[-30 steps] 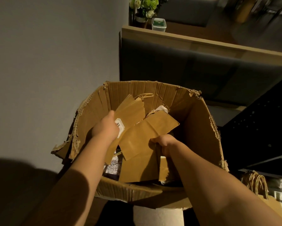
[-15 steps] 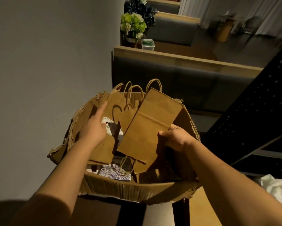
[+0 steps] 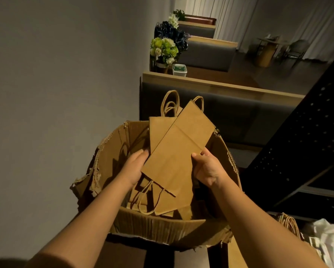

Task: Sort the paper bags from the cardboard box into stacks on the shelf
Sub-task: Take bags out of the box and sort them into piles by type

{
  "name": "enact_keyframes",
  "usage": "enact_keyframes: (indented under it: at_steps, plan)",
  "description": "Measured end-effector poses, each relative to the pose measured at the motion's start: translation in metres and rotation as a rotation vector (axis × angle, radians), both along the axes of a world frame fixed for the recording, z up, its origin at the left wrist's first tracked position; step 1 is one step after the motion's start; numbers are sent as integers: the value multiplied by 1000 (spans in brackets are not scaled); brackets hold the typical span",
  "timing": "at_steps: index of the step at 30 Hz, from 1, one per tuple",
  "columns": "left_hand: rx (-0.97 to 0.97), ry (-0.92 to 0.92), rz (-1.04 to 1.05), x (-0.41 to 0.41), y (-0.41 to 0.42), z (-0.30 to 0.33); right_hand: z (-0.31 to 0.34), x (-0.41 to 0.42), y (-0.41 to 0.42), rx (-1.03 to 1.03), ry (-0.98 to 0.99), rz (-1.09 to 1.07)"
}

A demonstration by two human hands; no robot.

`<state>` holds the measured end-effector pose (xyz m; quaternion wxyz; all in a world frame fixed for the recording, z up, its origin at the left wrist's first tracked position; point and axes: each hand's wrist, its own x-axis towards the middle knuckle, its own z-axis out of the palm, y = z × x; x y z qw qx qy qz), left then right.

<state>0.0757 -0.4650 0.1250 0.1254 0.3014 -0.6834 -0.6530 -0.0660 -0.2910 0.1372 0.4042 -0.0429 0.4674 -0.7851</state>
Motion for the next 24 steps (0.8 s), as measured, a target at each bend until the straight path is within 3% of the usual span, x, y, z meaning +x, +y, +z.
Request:
enact_keyframes:
  at_steps: [2,4,10,15,18,24]
  plan:
    - [194,67,1,3,7,4,1,5,-5,10,-21,-58]
    - [243,101,-12,2,8,6,1,9,-8,42,-23,-110]
    - [144,5,-57,0,1,10,3,14,-3,160,28,-104]
    - [70,-40,48,2,-5,8,18,5,2,299,198,-84]
    - [-64,-51,39,2,-8,13,36,-6,4,441,472,-77]
    - [-178,-129,26,-8,-25,20,73,-14,-8,668,1383,239]
